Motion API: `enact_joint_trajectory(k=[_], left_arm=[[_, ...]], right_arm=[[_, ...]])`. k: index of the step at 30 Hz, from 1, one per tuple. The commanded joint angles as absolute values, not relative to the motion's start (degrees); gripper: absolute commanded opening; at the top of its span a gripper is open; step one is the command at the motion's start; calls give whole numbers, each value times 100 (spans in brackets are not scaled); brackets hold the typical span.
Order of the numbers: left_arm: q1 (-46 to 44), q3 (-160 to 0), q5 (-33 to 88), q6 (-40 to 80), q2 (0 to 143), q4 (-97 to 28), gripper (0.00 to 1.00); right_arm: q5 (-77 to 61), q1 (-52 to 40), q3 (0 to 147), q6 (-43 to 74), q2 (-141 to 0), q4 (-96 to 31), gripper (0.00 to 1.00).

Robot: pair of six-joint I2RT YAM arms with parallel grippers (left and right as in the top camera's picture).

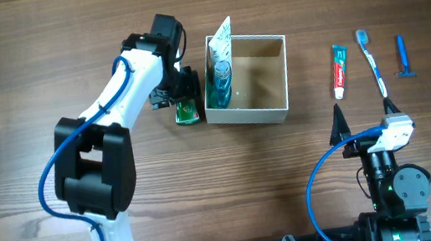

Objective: Pack container
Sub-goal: 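Close the left gripper on the Dettol soap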

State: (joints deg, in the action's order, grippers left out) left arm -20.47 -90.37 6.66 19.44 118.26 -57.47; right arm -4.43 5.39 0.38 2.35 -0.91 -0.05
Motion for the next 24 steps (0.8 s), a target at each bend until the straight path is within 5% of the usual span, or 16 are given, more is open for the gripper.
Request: enact_joint_trajectory(k=[1, 24], left_arm=[[-2080, -9000, 746, 2038, 12138, -5752, 73], [-2084, -9000, 591, 2038, 12453, -5787, 68]], right_arm=[[-344, 504, 30, 314, -80, 12, 100], [-344, 504, 30, 314, -80, 12, 100]])
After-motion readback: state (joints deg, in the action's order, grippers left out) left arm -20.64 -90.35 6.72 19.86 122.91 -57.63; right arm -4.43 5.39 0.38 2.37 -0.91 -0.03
